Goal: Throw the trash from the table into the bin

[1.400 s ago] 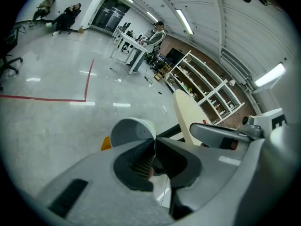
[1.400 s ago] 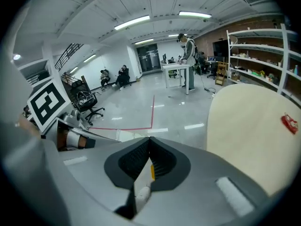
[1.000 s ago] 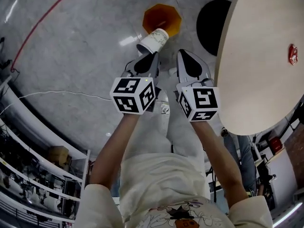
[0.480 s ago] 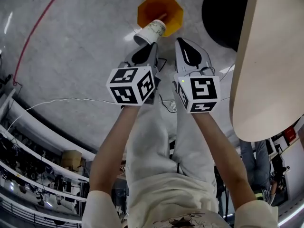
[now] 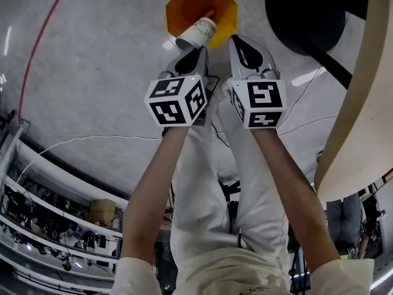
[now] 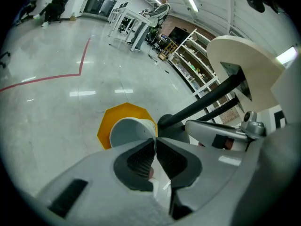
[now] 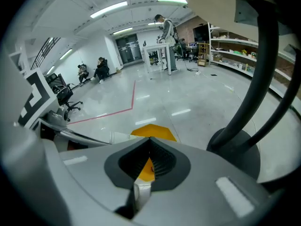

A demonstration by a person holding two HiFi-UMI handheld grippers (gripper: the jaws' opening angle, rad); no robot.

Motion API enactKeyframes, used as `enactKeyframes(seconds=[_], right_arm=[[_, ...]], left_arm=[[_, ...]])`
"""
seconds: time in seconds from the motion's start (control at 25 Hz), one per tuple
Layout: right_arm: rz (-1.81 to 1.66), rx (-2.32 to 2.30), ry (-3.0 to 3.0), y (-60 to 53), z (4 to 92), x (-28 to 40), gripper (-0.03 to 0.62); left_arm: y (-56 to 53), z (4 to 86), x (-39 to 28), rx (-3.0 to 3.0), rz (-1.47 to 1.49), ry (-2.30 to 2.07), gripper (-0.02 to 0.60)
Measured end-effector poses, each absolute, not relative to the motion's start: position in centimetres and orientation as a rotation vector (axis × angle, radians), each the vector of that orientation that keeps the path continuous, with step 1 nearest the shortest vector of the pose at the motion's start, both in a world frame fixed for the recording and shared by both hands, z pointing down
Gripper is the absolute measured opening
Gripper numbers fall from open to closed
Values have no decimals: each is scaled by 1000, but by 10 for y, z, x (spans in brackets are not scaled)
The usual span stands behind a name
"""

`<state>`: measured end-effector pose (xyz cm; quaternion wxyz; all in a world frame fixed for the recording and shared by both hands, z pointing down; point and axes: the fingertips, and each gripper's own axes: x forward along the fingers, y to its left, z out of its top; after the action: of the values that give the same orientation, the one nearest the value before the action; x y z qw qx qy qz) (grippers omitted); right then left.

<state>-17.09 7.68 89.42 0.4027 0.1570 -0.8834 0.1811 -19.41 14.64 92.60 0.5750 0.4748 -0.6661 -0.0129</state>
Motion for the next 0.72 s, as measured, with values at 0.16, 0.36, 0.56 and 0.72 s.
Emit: enactKeyframes(seconds=[0.16, 0.36, 0.56, 0.72], right_arm=[[457, 401, -2205, 75, 924, -156, 8], [485, 401, -2191, 79, 949, -148, 8], [494, 380, -2183, 88, 962, -154, 8], [484, 335, -2193, 97, 957, -157, 8]], left_arm=[[147, 966, -183, 1114, -1, -1531, 25], [145, 998, -178, 1155, 38, -1502, 25], [149, 1022, -178, 1144, 40, -1469, 25], [149, 1018, -169, 1187, -6, -1396, 177]])
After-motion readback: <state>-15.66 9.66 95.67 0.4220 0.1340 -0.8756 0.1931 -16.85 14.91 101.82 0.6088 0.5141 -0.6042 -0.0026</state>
